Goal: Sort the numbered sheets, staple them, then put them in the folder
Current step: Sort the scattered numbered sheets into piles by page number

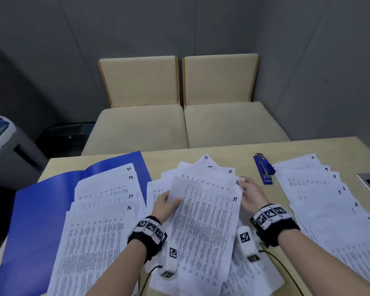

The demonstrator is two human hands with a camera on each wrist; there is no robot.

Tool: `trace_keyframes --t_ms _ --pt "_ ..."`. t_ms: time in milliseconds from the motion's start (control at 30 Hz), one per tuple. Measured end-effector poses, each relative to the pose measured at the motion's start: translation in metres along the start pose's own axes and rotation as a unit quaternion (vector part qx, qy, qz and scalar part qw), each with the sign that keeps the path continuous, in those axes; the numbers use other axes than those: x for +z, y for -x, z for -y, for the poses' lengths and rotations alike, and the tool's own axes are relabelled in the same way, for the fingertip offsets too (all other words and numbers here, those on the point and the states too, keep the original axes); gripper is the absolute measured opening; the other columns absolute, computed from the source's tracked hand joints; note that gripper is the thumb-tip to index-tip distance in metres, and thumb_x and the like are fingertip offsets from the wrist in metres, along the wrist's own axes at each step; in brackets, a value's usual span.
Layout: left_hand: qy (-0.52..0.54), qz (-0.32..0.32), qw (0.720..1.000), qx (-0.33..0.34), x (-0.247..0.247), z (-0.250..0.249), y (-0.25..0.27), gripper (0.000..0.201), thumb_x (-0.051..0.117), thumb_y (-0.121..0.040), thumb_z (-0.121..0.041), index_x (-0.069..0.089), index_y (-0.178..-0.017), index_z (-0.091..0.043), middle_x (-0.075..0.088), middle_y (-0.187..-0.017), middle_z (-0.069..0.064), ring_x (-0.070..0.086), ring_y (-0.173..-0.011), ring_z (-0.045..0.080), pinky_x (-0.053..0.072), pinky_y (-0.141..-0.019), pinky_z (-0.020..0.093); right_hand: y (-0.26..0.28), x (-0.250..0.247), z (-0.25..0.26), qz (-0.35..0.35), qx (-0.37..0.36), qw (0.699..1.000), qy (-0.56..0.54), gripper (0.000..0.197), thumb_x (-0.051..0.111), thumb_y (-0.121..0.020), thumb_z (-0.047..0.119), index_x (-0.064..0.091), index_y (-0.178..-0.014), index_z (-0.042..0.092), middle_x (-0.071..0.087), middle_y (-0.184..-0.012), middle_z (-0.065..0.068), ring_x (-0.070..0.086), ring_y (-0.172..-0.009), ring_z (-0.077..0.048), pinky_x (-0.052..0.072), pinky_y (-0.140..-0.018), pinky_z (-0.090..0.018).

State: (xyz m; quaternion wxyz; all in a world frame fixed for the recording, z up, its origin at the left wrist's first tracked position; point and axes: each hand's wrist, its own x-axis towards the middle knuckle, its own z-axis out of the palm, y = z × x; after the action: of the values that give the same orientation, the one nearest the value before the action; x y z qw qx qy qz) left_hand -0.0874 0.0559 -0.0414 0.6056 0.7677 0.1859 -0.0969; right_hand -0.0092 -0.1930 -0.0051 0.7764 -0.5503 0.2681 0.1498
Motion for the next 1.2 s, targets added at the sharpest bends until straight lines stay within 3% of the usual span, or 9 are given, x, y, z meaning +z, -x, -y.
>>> trace_keyframes --t_ms 100,167,300,367,600,700,800,1033,1200 --pt "-0.007 -0.033 0.999 0.01 -0.001 0.009 -0.004 0.055 0.059 -0.055 -0.053 0.062 -0.096 -0.016 0.07 -0.101 0.012 0.066 -0.094 0.028 0.054 -0.087 0.046 0.005 -0.003 -0.005 0.074 0.027 0.997 -0.025 0.027 0.045 -0.099 0.031 0.06 -0.109 0.011 0.064 -0.106 -0.012 0.061 -0.093 -0.027 0.05 -0.077 -0.039" --pt "-0.013 -0.044 0.999 0.009 0.0 0.008 -0.001 0.045 0.064 -0.069 -0.044 0.062 -0.104 -0.015 0.069 -0.106 0.008 0.065 -0.098 0.025 0.052 -0.086 0.041 0.007 -0.006 -0.014 0.109 0.036 0.992 0.062 0.042 0.053 -0.092 0.045 0.056 -0.123 0.016 0.065 -0.112 -0.008 0.061 -0.103 -0.026 0.048 -0.088 -0.043" --pt "-0.043 -0.101 0.994 0.023 0.009 0.001 0.011 0.035 0.057 -0.091 -0.015 0.044 -0.123 -0.011 0.064 -0.108 0.006 0.061 -0.088 0.02 0.048 -0.077 0.029 0.008 -0.015 -0.045 0.047 0.005 0.968 0.248 0.039 0.054 -0.09 0.0 0.04 -0.123 0.014 0.056 -0.116 -0.015 0.06 -0.099 -0.032 0.049 -0.067 -0.037" --pt "-0.061 -0.105 0.992 0.039 0.017 -0.002 0.02 0.046 0.053 -0.092 -0.014 0.029 -0.131 -0.019 0.065 -0.104 0.007 0.064 -0.08 0.023 0.053 -0.076 0.034 0.003 -0.019 -0.058 0.006 -0.013 0.954 0.3 0.034 0.047 -0.089 -0.007 0.043 -0.119 0.009 0.054 -0.116 -0.016 0.056 -0.099 -0.031 0.048 -0.074 -0.037" --pt "-0.128 -0.087 0.987 0.027 -0.012 -0.005 0.055 0.045 0.047 -0.097 -0.016 0.035 -0.139 -0.008 0.052 -0.136 0.008 0.051 -0.123 0.027 0.042 -0.098 0.032 0.009 0.003 -0.082 0.08 0.004 0.951 0.3 0.059 0.052 -0.095 0.025 0.024 -0.146 0.014 0.028 -0.15 0.005 0.033 -0.136 -0.019 0.029 -0.114 -0.046" --pt "-0.095 -0.123 0.987 -0.035 -0.065 0.014 0.078 0.031 0.05 -0.094 -0.015 0.044 -0.124 -0.014 0.058 -0.121 0.007 0.057 -0.103 0.024 0.043 -0.085 0.028 0.034 0.036 -0.094 0.165 0.038 0.936 0.308 0.049 0.049 -0.094 0.013 0.032 -0.139 0.009 0.042 -0.138 -0.005 0.051 -0.12 -0.026 0.05 -0.096 -0.039" --pt "-0.083 -0.195 0.971 -0.108 -0.115 0.043 0.107 0.022 0.05 -0.09 -0.009 0.044 -0.108 -0.019 0.058 -0.111 0.006 0.054 -0.097 0.023 0.041 -0.084 0.029 0.066 0.071 -0.112 0.24 0.07 0.908 0.337 0.017 0.049 -0.09 0.003 0.047 -0.107 0.007 0.06 -0.089 -0.016 0.06 -0.062 -0.025 0.052 -0.052 -0.031" --pt "-0.181 -0.269 0.911 -0.256 -0.18 0.119 0.16 0.049 0.052 -0.065 -0.027 0.056 -0.102 0.004 0.061 -0.096 0.025 0.057 -0.089 0.037 0.045 -0.08 0.038 0.072 0.085 -0.141 0.251 0.122 0.895 0.349 0.021 0.043 -0.09 -0.001 0.049 -0.106 0.011 0.052 -0.081 -0.014 0.045 -0.054 -0.02 0.032 -0.043 -0.024" --pt "-0.267 -0.351 0.822 -0.361 -0.174 0.129 0.139 0.06 0.066 -0.076 -0.018 0.039 -0.126 0.001 0.039 -0.132 0.027 0.039 -0.122 0.042 0.031 -0.102 0.052 0.052 0.052 -0.121 0.19 0.005 0.89 0.415 0.018 0.043 -0.093 0.005 0.052 -0.106 0.014 0.059 -0.083 -0.012 0.052 -0.053 -0.017 0.042 -0.044 -0.023"
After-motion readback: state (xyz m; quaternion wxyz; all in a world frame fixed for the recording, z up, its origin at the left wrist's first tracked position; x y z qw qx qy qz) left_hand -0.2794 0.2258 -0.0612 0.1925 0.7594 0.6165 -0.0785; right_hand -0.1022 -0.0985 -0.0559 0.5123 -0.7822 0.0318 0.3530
